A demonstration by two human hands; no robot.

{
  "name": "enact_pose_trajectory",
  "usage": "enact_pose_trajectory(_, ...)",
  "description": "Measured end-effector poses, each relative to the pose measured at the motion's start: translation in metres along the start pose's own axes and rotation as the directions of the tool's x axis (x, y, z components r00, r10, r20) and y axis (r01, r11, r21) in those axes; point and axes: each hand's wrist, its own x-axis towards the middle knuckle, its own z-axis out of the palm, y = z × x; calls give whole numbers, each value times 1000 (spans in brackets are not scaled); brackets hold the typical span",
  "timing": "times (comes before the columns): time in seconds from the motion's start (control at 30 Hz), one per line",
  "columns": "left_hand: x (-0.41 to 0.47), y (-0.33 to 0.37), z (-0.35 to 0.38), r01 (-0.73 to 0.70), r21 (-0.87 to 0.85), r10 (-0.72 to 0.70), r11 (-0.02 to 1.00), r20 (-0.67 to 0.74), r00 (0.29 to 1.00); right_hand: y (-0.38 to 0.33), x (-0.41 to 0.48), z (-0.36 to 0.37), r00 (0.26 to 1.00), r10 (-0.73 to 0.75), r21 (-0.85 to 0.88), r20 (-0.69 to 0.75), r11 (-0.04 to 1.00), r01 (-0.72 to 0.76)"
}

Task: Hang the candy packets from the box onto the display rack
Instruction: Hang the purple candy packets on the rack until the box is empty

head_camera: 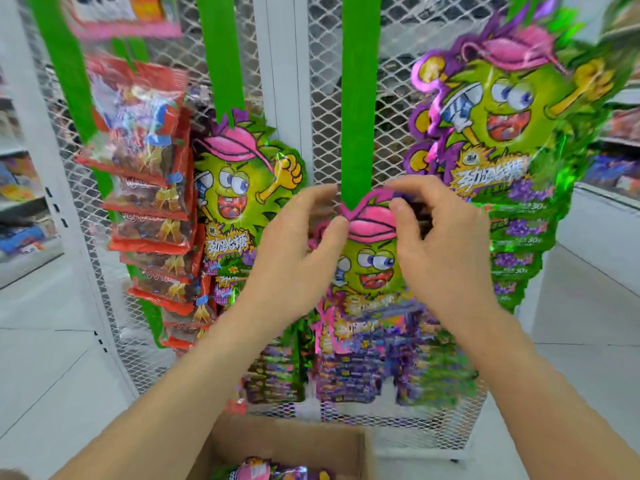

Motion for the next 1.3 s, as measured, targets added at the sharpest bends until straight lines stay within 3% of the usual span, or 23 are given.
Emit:
enact_pose_trajectory(0.2,44,15,23,97,34,-99,995,51,994,13,36,19,995,-43,-70,-85,997,38)
enact_pose_trajectory(0.3,57,12,23,209,-44,-209,977,12,978,20,43,25,997,11,4,-73,1000,-11)
enact_pose_trajectory(0.4,65,20,19,334,-120,-326,935,80,942,25,50,26,995,96,110,-37,990,-92)
enact_pose_trajectory(0.57,67,28,10,424,-205,-401,882,146,904,27,54,28,991,133,174,-14,976,-129)
enact_pose_trajectory(0.77,66,20,6,438,-239,-402,866,186,896,26,50,34,990,135,201,39,969,-141)
enact_pose_trajectory(1.1,59,19,9,352,-38,-347,935,109,932,28,22,35,999,30,77,37,997,-33)
enact_pose_trajectory(1.3,58,25,5,409,-94,-399,908,108,911,18,16,31,989,-88,118,-117,988,102)
